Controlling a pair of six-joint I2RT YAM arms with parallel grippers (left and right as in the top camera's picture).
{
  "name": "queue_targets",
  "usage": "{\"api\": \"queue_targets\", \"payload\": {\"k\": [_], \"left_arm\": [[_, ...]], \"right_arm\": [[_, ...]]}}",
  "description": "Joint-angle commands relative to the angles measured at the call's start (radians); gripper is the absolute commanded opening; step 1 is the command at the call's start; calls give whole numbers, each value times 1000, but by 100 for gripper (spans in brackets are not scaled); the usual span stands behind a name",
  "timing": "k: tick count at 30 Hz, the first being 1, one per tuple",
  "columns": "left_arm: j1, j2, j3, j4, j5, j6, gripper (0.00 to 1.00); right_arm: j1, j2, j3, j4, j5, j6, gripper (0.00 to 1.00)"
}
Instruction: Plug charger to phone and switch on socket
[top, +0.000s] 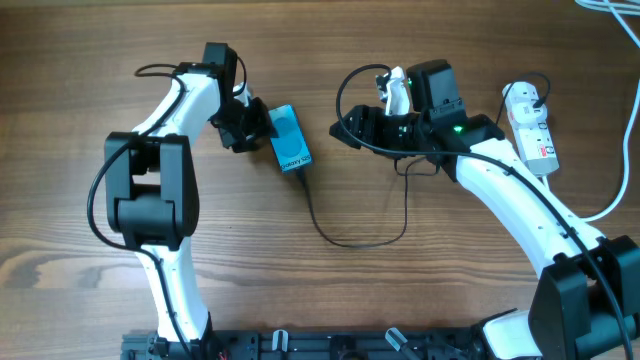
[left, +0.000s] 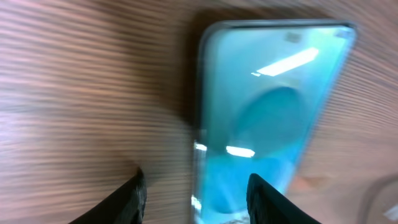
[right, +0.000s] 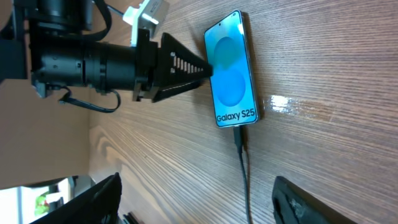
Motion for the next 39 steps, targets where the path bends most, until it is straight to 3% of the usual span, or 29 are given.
{"api": "queue_targets", "payload": {"k": [1, 5, 11, 13, 14, 18, 26, 30, 32, 39], "left_arm": [[11, -81, -4, -30, -268, 2, 54], [11, -319, 1, -33, -270, 2, 56], [11, -637, 1, -61, -270, 2, 72], [11, -706, 1, -61, -270, 2, 95], [11, -731, 1, -61, -270, 2, 100], [11, -751, 1, -64, -270, 2, 100], [11, -751, 1, -64, -270, 2, 100], [11, -751, 1, -64, -270, 2, 100], [11, -751, 1, -64, -270, 2, 100], [11, -751, 1, -64, -270, 2, 100]], "right_arm": [[4, -1, 21, -46, 53, -57, 80], [3, -78, 52, -111, 111, -81, 79], [-53, -283, 80, -258, 290, -50, 79], [-141, -353, 104, -331, 293, -57, 78], [-185, -373, 117, -363, 292, -79, 78], [-407, -391, 206, -491, 323, -205, 78], [-717, -309, 209, -454, 526, -237, 77], [-814, -181, 207, -395, 516, -238, 43], [-841, -119, 207, -370, 512, -238, 18], [-930, 95, 207, -243, 309, -293, 4]]}}
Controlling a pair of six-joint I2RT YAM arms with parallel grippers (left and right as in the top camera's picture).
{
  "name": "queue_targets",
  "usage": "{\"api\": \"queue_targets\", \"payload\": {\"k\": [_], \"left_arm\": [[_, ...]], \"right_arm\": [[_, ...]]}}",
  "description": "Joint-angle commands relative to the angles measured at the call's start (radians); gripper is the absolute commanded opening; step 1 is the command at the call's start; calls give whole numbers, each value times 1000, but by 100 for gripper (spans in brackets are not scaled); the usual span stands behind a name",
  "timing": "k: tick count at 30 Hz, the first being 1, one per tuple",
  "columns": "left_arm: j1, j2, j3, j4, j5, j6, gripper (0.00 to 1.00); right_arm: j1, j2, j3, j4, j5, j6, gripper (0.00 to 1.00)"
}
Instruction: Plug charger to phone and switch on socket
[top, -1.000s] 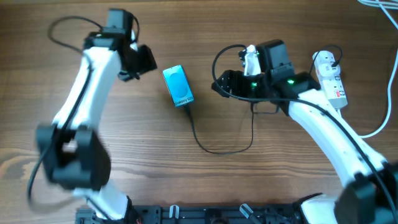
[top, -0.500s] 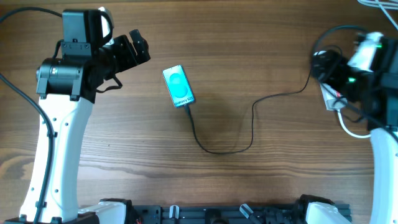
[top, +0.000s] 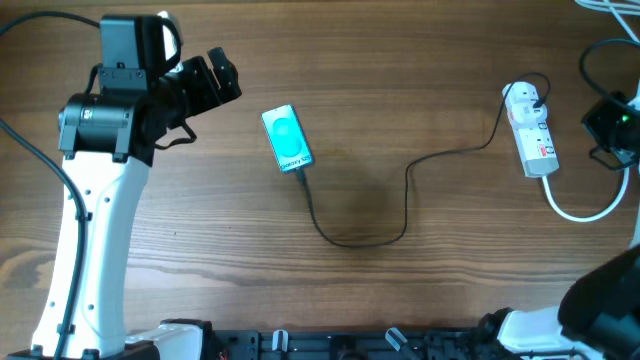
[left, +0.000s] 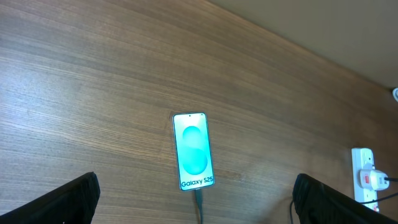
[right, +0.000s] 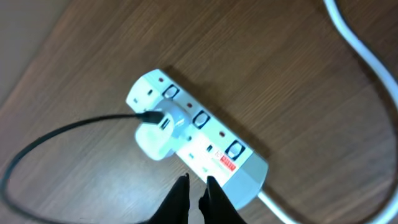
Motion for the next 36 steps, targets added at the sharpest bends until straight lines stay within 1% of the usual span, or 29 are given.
{"api": "queue_targets", "payload": {"k": [1, 5, 10, 12, 18, 24, 36], "left_arm": [[3, -9, 0, -1, -6, 5, 100], [3, -9, 0, 0, -6, 5, 100], [3, -9, 0, -1, -6, 5, 100], [3, -9, 0, -1, -6, 5, 100], [3, -9, 0, -1, -6, 5, 100], [3, -9, 0, -1, -6, 5, 100], [3, -9, 0, -1, -6, 5, 100]], "right_arm": [[-19, 88, 18, 62, -92, -56, 4], [-19, 190, 18, 121, -98, -65, 4], [-19, 280, 16, 172, -113, 29, 4], [-19, 314, 16, 177, -114, 92, 4], [-18, 382, 15, 218, -215, 181, 4], [-13, 396, 9, 253, -226, 181, 4], [5, 424, 9, 266, -225, 179, 4]]}}
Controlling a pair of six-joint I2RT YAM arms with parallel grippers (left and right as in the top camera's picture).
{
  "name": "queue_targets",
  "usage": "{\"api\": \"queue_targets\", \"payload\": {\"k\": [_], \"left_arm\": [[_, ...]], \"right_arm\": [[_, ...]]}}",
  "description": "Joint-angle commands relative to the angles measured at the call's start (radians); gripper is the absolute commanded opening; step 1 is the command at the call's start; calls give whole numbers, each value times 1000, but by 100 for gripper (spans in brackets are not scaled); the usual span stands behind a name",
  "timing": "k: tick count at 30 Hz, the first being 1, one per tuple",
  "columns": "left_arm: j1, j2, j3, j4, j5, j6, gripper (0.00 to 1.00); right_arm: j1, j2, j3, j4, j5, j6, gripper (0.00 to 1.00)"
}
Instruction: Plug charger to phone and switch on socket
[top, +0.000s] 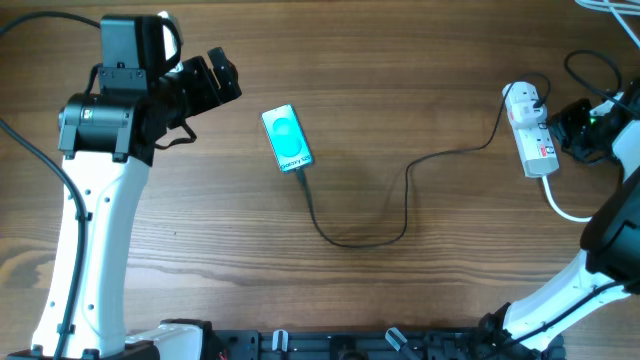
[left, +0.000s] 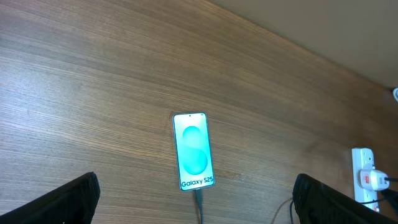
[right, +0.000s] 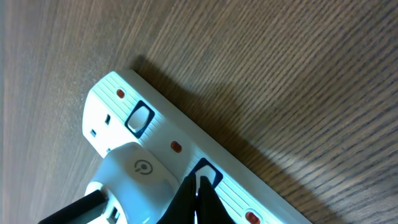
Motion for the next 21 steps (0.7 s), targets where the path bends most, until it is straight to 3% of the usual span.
{"api": "queue_targets", "payload": {"k": [1, 8, 21], "left_arm": [[3, -9, 0, 0, -6, 5, 100], [3, -9, 0, 0, -6, 5, 100], [3, -9, 0, 0, -6, 5, 100]], "right_arm": [[6, 45, 9, 5, -17, 4, 4], [6, 48, 8, 9, -14, -5, 4], [32, 48, 8, -7, -9, -180, 4]]}}
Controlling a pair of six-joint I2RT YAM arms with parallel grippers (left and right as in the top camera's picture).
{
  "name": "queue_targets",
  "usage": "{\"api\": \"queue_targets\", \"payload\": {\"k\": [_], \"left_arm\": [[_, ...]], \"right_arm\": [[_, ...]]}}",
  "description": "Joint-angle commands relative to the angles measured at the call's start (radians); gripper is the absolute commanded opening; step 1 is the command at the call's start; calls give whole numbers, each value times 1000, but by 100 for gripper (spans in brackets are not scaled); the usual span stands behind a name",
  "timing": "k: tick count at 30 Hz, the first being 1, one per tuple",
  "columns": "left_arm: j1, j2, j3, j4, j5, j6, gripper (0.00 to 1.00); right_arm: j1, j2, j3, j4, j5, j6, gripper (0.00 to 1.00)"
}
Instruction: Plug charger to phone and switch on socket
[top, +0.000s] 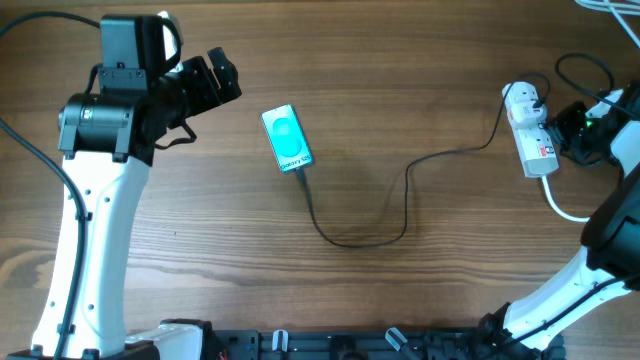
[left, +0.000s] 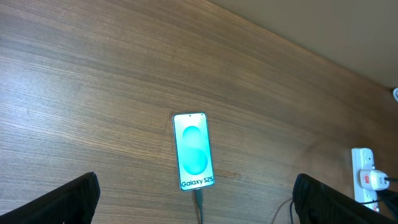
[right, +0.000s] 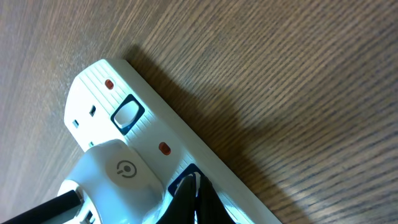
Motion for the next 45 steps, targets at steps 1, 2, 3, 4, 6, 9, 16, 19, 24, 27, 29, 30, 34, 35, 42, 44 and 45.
{"api": "queue_targets", "payload": {"k": [1, 2, 3, 4, 6, 9, 16, 19, 24, 27, 29, 30, 34, 35, 42, 44, 45], "left_arm": [[3, -9, 0, 0, -6, 5, 100], [3, -9, 0, 0, -6, 5, 100], [3, -9, 0, 0, -6, 5, 100], [3, -9, 0, 0, -6, 5, 100], [3, -9, 0, 0, -6, 5, 100], [3, -9, 0, 0, -6, 5, 100], [3, -9, 0, 0, -6, 5, 100], [3, -9, 0, 0, -6, 5, 100], [3, -9, 0, 0, -6, 5, 100], [3, -9, 0, 0, -6, 5, 100], [3, -9, 0, 0, -6, 5, 100], [3, -9, 0, 0, -6, 5, 100], [3, -9, 0, 0, -6, 5, 100], [3, -9, 0, 0, -6, 5, 100], [3, -9, 0, 0, -6, 5, 100], [3, -9, 0, 0, -6, 5, 100], [3, -9, 0, 0, -6, 5, 100]], "right_arm": [[35, 24, 8, -11, -5, -47, 4], [40, 24, 8, -11, -5, -47, 4], [44, 24, 8, -12, -5, -47, 4], [47, 24, 8, -14, -5, -47, 4], [49, 24, 8, -21, -4, -47, 4], [48, 24, 8, -20, 27, -43, 4], [47, 19, 18, 15, -2, -47, 4], [47, 14, 18, 21, -2, -53, 4], [39, -24, 18, 23, -6, -53, 4], [40, -24, 18, 3, -6, -54, 4], [40, -24, 17, -6, -6, -53, 4], [40, -24, 17, -11, -6, -54, 4], [39, -24, 18, -14, -13, -73, 4], [39, -24, 18, -4, -21, -93, 4], [39, -25, 18, 12, -51, -159, 4], [39, -25, 18, 7, -51, -159, 4], [39, -25, 18, 2, -51, -159, 4]]}}
